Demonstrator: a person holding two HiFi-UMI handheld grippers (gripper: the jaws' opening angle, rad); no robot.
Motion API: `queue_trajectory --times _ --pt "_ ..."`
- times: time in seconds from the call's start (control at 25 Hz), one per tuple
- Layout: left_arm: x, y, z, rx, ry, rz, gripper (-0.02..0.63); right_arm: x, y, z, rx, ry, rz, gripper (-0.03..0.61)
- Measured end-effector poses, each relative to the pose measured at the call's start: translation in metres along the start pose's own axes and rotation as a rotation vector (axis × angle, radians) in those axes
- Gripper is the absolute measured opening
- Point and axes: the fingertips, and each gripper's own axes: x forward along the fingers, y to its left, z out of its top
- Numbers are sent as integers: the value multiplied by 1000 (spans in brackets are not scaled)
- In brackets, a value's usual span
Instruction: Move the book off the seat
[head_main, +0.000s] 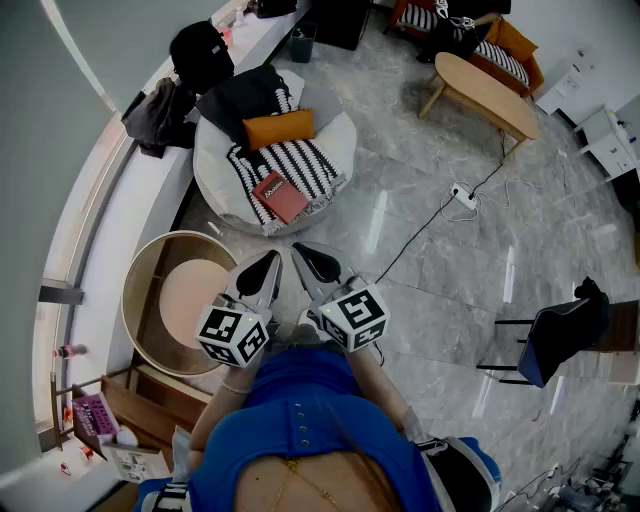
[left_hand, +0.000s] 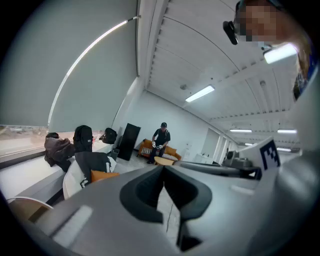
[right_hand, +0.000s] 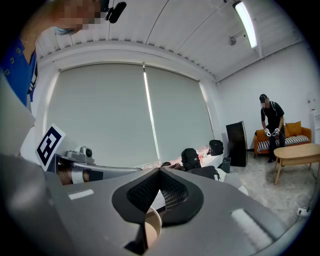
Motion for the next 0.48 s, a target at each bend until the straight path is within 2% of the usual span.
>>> queue_trajectory --times 0.48 --pt "11 -10 -4 -20 -3 12 0 -9 -15 4 52 -39 35 0"
